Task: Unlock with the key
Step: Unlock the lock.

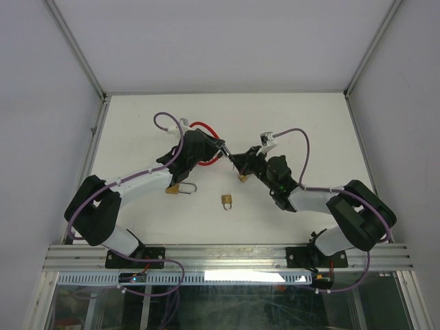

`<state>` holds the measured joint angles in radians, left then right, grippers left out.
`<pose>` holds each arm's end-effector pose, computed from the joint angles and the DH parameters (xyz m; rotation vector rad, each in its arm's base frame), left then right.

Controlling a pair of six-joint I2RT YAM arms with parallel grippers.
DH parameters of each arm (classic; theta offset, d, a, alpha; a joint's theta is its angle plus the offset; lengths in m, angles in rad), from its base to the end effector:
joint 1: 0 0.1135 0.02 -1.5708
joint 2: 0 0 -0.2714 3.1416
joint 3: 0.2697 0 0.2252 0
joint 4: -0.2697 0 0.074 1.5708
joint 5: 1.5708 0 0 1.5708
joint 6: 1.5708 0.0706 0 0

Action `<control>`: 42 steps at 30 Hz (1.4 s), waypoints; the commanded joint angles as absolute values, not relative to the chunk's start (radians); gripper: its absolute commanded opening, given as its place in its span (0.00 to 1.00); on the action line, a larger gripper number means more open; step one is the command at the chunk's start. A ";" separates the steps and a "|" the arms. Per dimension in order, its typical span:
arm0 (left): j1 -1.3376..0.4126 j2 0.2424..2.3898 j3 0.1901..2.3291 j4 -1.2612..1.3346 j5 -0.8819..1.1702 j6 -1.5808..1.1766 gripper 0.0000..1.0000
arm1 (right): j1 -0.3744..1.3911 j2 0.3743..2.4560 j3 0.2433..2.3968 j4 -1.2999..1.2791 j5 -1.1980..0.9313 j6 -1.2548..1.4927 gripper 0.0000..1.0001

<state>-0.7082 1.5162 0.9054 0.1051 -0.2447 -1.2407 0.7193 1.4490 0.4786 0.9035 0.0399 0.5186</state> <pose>0.2709 -0.2095 0.2401 -0.7306 2.0747 -0.9183 0.2301 0.1978 0.2280 -0.1402 1.7124 0.9042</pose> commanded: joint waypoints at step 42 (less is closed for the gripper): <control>-0.727 1.503 0.988 -0.015 -0.097 -1.250 0.00 | 0.676 1.244 0.477 0.685 -0.085 0.469 0.31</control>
<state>-0.7139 1.5192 0.9550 -0.0349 -0.1719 -1.2282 0.6727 1.2942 0.4908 0.6300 -0.1173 0.5087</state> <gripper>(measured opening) 0.236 0.305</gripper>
